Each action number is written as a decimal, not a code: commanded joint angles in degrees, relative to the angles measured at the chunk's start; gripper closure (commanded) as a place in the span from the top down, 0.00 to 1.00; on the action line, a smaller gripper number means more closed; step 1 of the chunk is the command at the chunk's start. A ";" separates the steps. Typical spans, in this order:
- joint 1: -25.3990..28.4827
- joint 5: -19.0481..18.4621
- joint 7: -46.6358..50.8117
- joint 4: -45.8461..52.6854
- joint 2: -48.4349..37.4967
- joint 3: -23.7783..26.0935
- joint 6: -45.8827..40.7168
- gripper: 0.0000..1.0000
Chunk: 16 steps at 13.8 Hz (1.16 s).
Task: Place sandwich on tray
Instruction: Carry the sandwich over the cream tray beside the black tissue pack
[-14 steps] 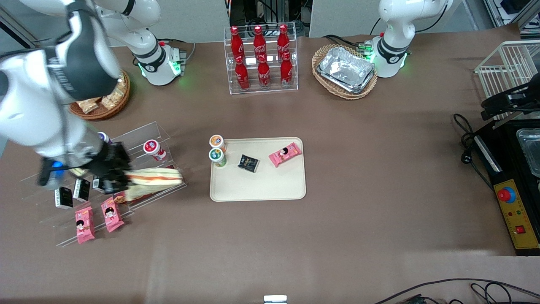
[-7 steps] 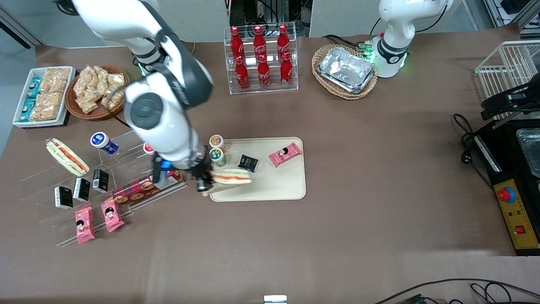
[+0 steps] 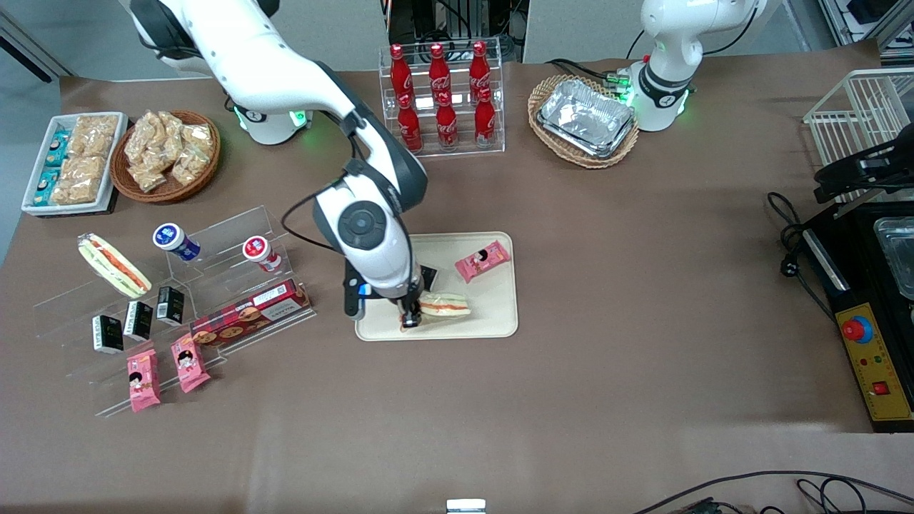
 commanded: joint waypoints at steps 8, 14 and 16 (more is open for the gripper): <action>1.64 -0.19 5.89 -3.59 3.63 -1.23 5.88 0.00; 1.82 -1.25 3.69 -3.06 5.04 -1.14 6.41 0.00; 1.56 -1.07 3.96 -2.97 5.04 -1.14 6.32 0.29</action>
